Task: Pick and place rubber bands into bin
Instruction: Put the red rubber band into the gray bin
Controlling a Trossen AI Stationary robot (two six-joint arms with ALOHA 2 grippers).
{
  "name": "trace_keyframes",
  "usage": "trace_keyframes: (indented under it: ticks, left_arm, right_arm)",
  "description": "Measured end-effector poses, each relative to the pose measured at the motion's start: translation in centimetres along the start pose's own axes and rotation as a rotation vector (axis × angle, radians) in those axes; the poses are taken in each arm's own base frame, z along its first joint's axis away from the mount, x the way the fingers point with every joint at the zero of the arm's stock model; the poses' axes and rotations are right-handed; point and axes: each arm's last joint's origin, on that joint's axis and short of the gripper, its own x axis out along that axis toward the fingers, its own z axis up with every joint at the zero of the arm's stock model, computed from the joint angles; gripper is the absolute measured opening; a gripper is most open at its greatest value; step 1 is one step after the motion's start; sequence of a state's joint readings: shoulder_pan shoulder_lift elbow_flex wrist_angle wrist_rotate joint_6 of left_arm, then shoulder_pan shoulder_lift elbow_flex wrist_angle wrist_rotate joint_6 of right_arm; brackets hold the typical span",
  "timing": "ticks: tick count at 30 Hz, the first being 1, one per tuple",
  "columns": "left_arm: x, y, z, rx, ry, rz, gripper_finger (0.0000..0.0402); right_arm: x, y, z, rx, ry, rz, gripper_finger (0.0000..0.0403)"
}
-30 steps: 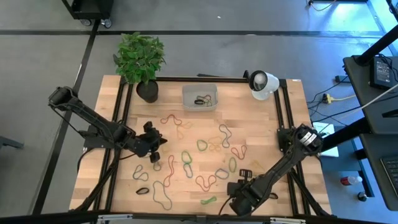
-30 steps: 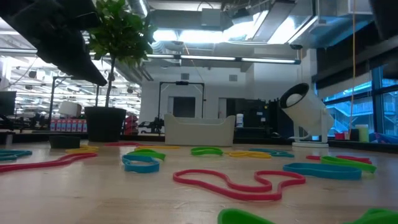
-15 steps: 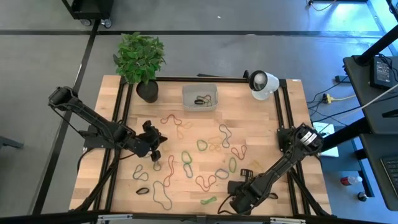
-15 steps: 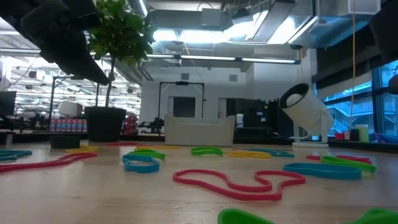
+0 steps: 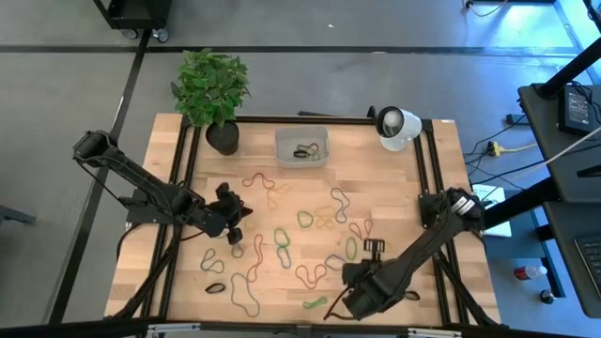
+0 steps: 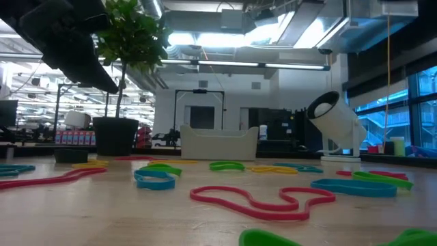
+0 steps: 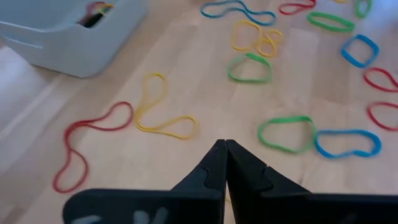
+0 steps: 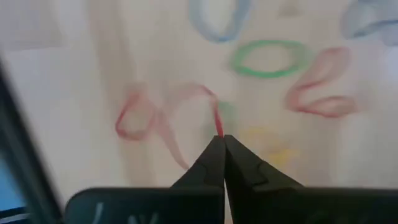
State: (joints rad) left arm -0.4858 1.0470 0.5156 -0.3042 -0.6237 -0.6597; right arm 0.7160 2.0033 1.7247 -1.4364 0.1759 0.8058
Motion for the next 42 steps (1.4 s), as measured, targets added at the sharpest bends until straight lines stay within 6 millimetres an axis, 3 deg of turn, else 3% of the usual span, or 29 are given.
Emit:
trace_keyframes:
  ticks: [3, 9, 16, 21, 34, 37, 42]
  left_arm:
    - [0.0, -0.1, -0.1, 0.012, 0.024, -0.032, 0.0001]
    - [0.0, -0.3, -0.3, 0.034, 0.064, -0.078, 0.0002]
    - [-0.1, -1.5, -0.9, 0.114, 0.07, -0.131, 0.0002]
    - [-0.4, -2.0, -1.0, 0.129, 0.047, -0.167, 0.0001]
    - [-0.4, -2.1, -1.0, 0.131, 0.045, -0.169, 0.0003]
    - [-0.4, -2.1, -1.0, 0.13, 0.046, -0.169, 0.0001]
    - [-0.4, -2.0, -1.0, 0.13, 0.041, -0.162, 0.0003]
  right_arm:
    - [-2.0, -1.9, 0.8, 0.002, -0.005, -0.08, 0.0001]
    - [-5.3, -6.3, 2.7, -0.032, -0.153, -0.074, 0.0]
    - [-7.3, -13.7, 4.3, 0.021, -0.268, -0.165, 0.0]
    - [-7.5, -19.0, 6.6, 0.04, -0.357, -0.164, 0.0]
    - [-5.5, -33.1, 12.4, 0.15, -0.668, -0.164, 0.0]
    - [-3.8, -35.4, 13.7, 0.173, -0.709, -0.124, 0.0]
    - [0.9, -38.2, 15.6, 0.186, -0.651, -0.079, 0.0]
